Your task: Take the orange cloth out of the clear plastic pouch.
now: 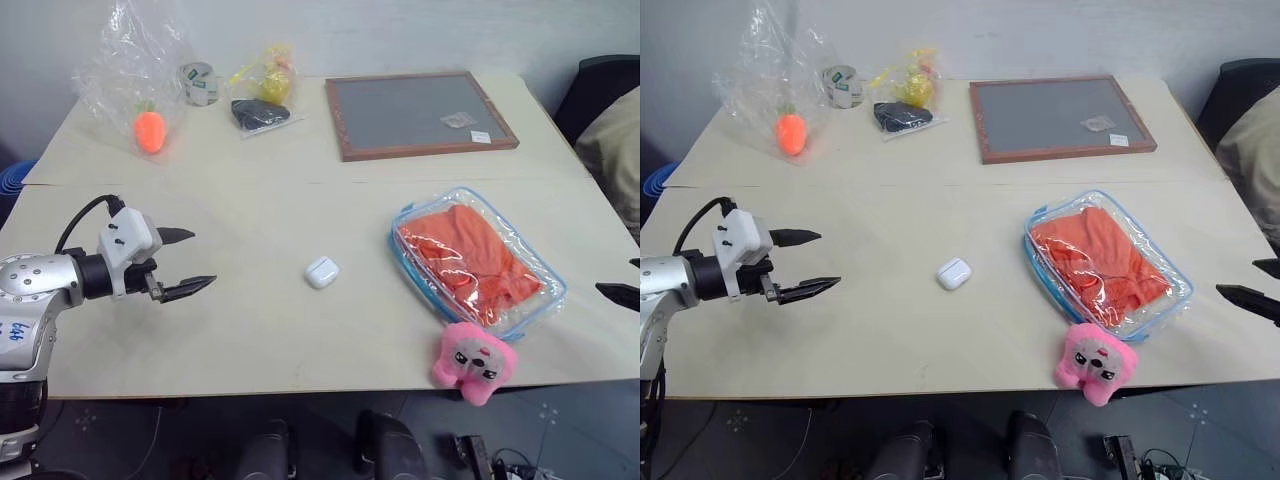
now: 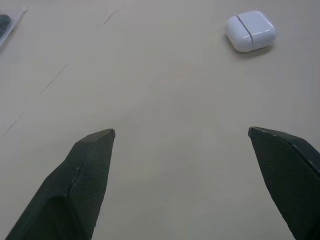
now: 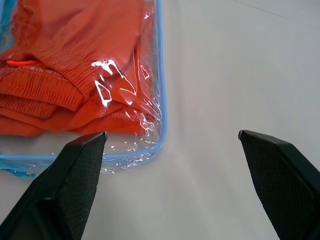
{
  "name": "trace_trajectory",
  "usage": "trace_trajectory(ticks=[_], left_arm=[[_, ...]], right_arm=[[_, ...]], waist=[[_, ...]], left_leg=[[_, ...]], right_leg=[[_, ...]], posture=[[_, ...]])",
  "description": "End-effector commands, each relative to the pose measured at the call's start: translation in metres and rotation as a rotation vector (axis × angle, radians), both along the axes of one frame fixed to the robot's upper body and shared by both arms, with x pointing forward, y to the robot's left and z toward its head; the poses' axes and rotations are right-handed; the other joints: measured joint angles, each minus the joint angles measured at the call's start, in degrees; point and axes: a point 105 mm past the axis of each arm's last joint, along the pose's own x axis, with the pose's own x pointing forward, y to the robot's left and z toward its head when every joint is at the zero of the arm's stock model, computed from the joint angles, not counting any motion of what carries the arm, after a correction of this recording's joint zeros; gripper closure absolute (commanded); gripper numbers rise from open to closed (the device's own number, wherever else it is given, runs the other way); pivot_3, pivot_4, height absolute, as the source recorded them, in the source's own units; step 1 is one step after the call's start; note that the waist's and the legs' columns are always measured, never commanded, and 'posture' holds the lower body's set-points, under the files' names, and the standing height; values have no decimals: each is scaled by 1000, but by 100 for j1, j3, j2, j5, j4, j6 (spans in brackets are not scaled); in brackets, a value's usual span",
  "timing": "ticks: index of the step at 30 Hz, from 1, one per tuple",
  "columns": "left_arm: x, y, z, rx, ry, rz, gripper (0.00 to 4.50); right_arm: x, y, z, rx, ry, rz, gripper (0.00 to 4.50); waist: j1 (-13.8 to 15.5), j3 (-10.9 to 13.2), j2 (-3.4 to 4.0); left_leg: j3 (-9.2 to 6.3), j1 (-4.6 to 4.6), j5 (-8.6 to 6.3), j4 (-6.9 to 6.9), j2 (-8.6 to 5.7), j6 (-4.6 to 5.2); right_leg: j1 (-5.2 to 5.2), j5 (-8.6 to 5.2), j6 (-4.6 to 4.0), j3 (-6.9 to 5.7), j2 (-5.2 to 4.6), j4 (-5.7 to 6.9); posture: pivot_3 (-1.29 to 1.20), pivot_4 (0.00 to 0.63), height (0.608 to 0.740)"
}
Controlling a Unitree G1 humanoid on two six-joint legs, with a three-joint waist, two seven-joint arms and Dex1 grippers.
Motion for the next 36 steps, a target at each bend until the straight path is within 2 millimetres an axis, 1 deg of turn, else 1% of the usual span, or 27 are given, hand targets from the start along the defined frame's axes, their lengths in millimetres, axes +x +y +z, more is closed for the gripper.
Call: trace_trajectory(ticks=[1,12,16,19,25,27,32,33,36], left_arm=[[-2,2,8,7,-16,-4,0],[-2,-1,9,7,-6,-8,0],[-1,0,8,0,10,1,0],[-3,-1,9,-33,31,-1,0],[-4,-5,8,-31,34,-23,0],[-3,-14,13,-52,22,-58,0],[-5,-50,28,-74,16,-218,0],[-5,-55,30,-75,17,-236,0],[-2,-79,28,-78,57,-268,0]], right_arm=[[-1,1,13,-3,-59,0,110],[0,3,10,-14,-68,-18,110],[-4,8,0,-14,5,2,110],[-4,10,1,20,8,-1,110],[0,17,10,35,-26,10,110],[4,28,19,41,-48,52,110],[13,91,57,63,-132,280,110],[13,100,62,64,-142,309,110],[16,139,74,31,-192,427,110]], waist=[[2,0,0],[5,0,0],[8,0,0],[6,0,0],[7,0,0],[13,0,0],[15,0,0],[18,0,0],[36,0,-1]], left_leg=[[0,0,0,0,0,0],[2,1,0,0,0,0],[4,3,0,0,0,0],[7,3,0,0,-1,0],[13,11,0,0,1,0],[14,11,0,0,0,0],[-9,25,0,3,2,0],[-17,29,0,2,1,0],[-14,33,-1,2,-1,-1]], right_leg=[[0,0,0,0,0,0],[0,0,0,2,0,1],[0,0,0,4,1,3],[0,0,0,7,0,4],[0,0,0,15,2,8],[0,0,0,16,1,9],[-1,0,0,35,2,24],[0,0,0,40,3,25],[1,0,0,46,4,25]], posture=[[0,150,740],[0,150,740],[0,150,740],[0,150,740],[0,150,740],[0,150,740],[0,150,740],[0,150,740],[0,150,740]])
